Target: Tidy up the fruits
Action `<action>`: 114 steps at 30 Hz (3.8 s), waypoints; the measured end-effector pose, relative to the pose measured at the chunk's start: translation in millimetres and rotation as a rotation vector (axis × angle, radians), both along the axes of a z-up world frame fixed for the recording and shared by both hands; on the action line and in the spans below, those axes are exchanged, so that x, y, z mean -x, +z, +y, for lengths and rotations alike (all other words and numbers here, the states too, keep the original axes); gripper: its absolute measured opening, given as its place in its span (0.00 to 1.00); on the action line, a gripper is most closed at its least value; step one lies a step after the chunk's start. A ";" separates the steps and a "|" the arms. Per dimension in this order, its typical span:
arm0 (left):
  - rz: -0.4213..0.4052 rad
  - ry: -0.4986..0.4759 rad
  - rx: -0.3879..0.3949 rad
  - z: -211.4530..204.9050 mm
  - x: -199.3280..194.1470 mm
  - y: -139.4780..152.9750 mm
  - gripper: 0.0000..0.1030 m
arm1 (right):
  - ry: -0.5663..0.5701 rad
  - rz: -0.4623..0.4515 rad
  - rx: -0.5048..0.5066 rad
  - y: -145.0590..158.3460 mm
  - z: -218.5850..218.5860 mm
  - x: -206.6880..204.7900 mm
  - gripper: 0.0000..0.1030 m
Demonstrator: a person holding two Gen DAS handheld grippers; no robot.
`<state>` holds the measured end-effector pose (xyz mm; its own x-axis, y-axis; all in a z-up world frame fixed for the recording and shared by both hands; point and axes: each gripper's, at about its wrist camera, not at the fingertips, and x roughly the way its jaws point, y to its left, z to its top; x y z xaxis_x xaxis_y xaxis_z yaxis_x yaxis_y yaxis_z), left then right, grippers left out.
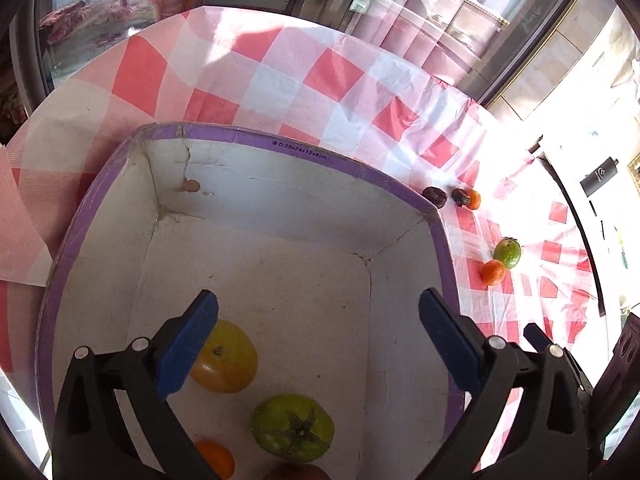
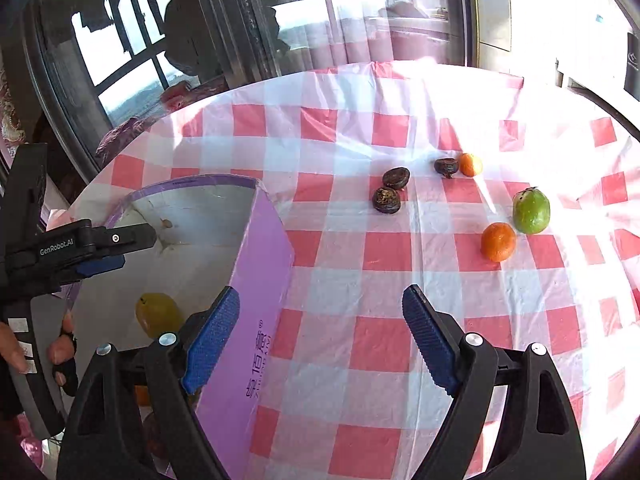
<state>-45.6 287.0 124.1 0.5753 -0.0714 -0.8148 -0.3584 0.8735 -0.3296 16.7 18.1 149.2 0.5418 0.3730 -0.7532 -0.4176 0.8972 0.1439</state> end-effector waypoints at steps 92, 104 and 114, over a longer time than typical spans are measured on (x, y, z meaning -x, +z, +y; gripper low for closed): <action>0.103 -0.495 -0.180 -260.2 -63.0 -63.0 0.37 | -0.146 0.184 0.142 -132.0 -151.3 17.5 0.43; 0.033 -0.594 -0.165 -236.6 -37.0 -1.2 0.37 | -0.182 0.192 0.196 -78.0 -114.7 55.7 0.43; -0.107 -0.647 -0.229 -186.2 2.7 38.9 0.37 | -0.250 0.011 0.111 -20.7 -106.5 76.1 0.43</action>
<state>-48.4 100.8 163.0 0.5529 -0.2601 -0.7916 0.2825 0.9523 -0.1156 -59.4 -88.5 128.5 0.5979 0.1436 -0.7886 -0.1802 0.9827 0.0423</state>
